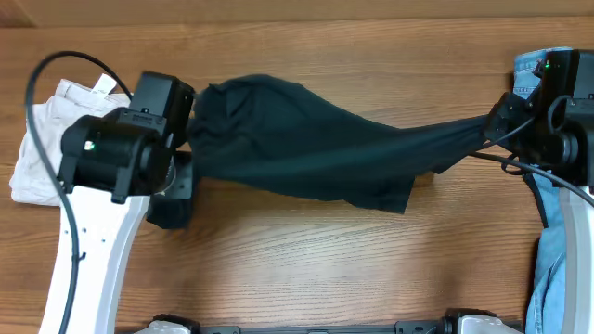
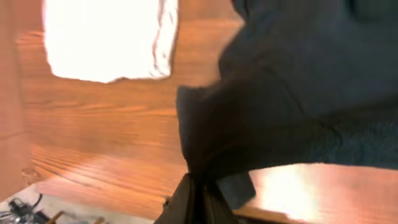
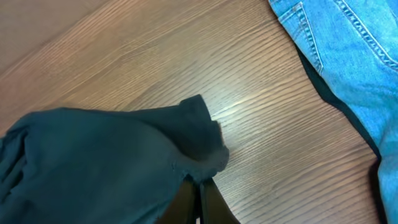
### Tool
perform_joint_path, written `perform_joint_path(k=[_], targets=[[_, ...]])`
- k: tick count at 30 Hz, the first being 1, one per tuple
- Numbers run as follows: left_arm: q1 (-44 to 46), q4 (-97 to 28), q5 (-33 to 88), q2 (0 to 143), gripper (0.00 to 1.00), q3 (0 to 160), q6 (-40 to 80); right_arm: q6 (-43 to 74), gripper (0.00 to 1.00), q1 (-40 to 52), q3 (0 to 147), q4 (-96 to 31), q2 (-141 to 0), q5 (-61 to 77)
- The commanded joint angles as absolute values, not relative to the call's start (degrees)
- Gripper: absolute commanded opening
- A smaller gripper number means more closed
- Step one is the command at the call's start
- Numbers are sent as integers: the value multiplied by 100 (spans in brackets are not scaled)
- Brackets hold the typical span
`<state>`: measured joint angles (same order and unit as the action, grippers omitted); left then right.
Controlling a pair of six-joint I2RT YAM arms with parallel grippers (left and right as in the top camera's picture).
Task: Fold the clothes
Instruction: 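Lift the t-shirt between both grippers and pull it taut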
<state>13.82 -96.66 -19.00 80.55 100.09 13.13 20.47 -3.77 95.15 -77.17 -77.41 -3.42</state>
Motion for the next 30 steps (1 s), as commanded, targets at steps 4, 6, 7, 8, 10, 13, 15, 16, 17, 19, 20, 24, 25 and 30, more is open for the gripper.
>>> perform_joint_path(k=[4, 6, 7, 8, 10, 13, 15, 16, 17, 19, 20, 24, 25, 30], targets=[[1341, -9679, -2309, 8012, 4, 11168, 1664, 1970, 4, -429, 9633, -7677, -7664, -419], [1341, -9679, -2307, 8012, 4, 11384, 1579, 1964, 4, -429, 9633, -7666, -7664, -342], [1341, -9679, -2307, 8012, 4, 11448, 1553, 1938, 4, -429, 9633, -7673, -7664, -231], [1341, -9679, -2309, 8012, 4, 11502, 1511, 1927, 4, -429, 9633, -7706, -7666, -71], [1341, -9679, -2309, 8005, 4, 11561, 1391, 1931, 4, -429, 9636, -7948, -7664, 228], [1341, -9679, -2342, 7972, 4, 11568, 1372, 1931, 4, -429, 9636, -8305, -7662, 178], [1341, -9679, -2462, 7968, 4, 11568, 1374, 1929, 4, -429, 9640, -8466, -7644, 183], [1341, -9679, -2495, 7970, 4, 11568, 1372, 1931, 4, -429, 9642, -8556, -7640, 183], [1341, -9679, -2506, 7970, 4, 11568, 1372, 1927, 4, -429, 9642, -8724, -7631, 209], [1341, -9679, -2504, 7970, 4, 11568, 1367, 1927, 4, -425, 9640, -8862, -7631, 318], [1341, -9679, -2504, 7970, 4, 11568, 1369, 1927, 4, -425, 9640, -8906, -7631, 384], [1343, -9679, -2504, 7970, 4, 11568, 1328, 1929, 4, -425, 9633, -9015, -7634, 585], [1341, -9679, -2506, 7970, 4, 11568, 1326, 1929, 4, -425, 9590, -9019, -7634, 589], [1341, -9679, -2504, 7977, 4, 11566, 1328, 1927, 4, -423, 9100, -8862, -7706, 746]])
